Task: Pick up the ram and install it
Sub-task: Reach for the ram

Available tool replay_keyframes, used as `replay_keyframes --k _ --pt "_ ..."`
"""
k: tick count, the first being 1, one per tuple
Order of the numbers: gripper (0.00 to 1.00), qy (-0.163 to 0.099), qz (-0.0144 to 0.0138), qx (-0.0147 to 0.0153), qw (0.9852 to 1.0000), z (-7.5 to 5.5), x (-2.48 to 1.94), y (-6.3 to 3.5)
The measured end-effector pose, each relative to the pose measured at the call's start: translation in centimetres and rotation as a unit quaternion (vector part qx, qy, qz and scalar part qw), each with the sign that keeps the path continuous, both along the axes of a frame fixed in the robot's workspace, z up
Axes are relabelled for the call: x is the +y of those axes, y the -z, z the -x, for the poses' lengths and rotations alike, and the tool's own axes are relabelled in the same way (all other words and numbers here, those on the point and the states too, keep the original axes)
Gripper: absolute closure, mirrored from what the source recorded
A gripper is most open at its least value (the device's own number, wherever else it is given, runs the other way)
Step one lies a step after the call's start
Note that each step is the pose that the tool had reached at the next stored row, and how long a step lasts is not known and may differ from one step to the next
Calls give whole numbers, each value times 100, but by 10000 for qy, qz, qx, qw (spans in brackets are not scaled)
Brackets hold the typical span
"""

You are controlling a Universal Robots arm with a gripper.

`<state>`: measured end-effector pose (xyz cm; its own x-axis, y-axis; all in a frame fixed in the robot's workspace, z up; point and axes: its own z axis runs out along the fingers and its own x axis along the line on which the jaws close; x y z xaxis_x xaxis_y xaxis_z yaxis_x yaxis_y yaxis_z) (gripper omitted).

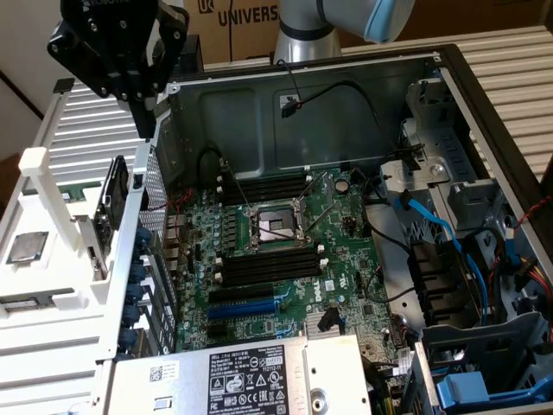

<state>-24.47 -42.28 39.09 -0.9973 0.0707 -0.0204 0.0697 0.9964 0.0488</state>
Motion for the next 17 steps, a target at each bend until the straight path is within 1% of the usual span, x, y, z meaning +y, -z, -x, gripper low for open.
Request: replay_keyframes --k 2,3,8,9,16,17 --pt "90 0 0 0 10000 90 0 3" --pt "90 -2 0 0 10000 182 -1 7" --pt "90 -7 2 0 10000 409 -2 14" --pt "90 -11 2 0 10000 499 -3 18" --pt "90 -29 2 0 10000 820 -6 34" --pt "90 -34 3 0 10000 908 -8 38"
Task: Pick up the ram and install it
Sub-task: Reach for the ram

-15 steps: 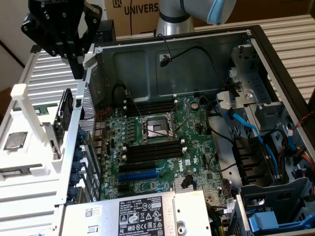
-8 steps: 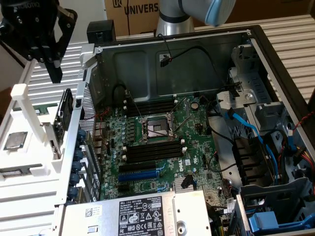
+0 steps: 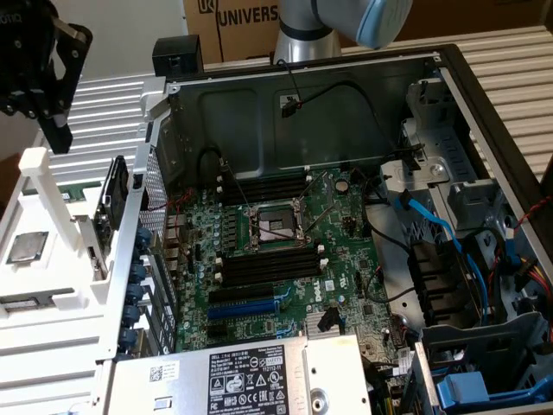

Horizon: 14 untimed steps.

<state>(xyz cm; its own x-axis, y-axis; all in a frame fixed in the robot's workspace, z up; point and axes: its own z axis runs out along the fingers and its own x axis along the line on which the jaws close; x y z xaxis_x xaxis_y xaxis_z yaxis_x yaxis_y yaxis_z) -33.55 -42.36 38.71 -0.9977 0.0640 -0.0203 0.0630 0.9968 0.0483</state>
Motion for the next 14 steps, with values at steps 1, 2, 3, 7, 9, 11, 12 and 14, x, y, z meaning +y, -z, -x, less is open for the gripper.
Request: replay_keyframes --k 1,2,3,7,9,11,12,14 --pt "90 -3 0 0 10000 43 0 2" --pt "90 -7 0 0 10000 86 -1 3" --pt "90 -12 1 0 10000 126 -2 5" --pt "90 -48 37 0 10000 245 -2 15" --pt "90 -66 83 0 9999 303 -2 22" --pt "90 -77 118 0 9999 366 -2 32" --pt "90 -81 121 0 9999 401 -2 37" --pt "90 -86 123 0 9999 490 -2 45"
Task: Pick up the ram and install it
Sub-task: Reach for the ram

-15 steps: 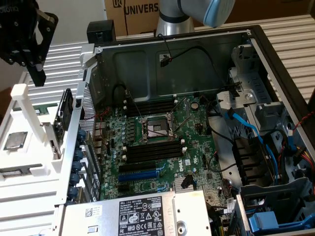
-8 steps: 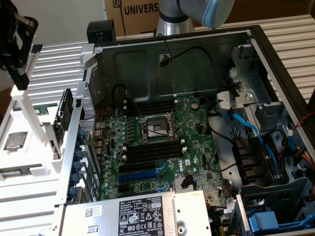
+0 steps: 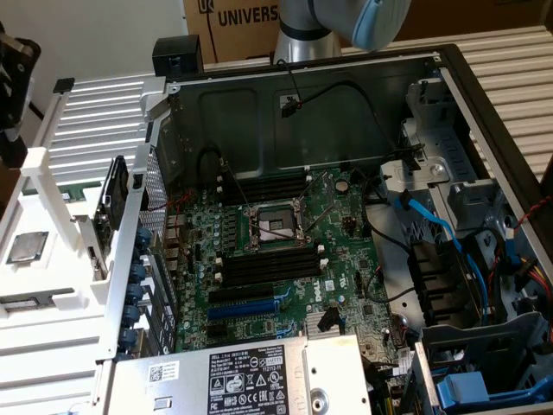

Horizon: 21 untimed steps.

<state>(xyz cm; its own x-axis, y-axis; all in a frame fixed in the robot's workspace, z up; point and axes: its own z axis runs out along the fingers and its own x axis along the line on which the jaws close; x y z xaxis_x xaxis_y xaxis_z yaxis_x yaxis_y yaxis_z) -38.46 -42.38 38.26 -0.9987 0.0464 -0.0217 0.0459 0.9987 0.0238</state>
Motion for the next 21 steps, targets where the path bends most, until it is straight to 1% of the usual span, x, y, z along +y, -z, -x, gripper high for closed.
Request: replay_keyframes --k 2,4,7,10,13,18,21 --pt "90 -1 0 0 10000 90 3 8" --pt "90 -1 6 0 10000 177 22 18" --pt "90 -2 23 -2 10000 256 85 31" --pt "90 -1 46 -6 10000 318 161 46" --pt "90 -2 82 -11 10000 336 217 52" --pt "90 -2 138 -16 9999 336 271 69" --pt "90 -2 149 -16 9999 339 287 92"
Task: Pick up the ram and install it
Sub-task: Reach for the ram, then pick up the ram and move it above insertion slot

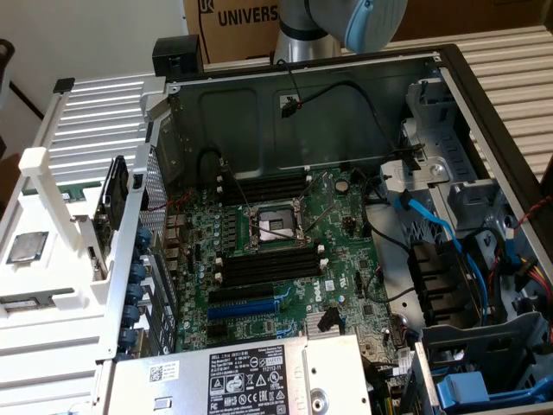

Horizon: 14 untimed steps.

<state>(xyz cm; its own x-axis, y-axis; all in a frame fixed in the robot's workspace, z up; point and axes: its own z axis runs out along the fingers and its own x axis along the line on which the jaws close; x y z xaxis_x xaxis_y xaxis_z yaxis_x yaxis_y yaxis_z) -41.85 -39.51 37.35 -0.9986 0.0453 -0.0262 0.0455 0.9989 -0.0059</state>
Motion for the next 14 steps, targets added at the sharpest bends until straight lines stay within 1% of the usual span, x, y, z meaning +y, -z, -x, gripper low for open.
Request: replay_keyframes --k 14 --pt "90 0 2 0 10000 8 1 4"
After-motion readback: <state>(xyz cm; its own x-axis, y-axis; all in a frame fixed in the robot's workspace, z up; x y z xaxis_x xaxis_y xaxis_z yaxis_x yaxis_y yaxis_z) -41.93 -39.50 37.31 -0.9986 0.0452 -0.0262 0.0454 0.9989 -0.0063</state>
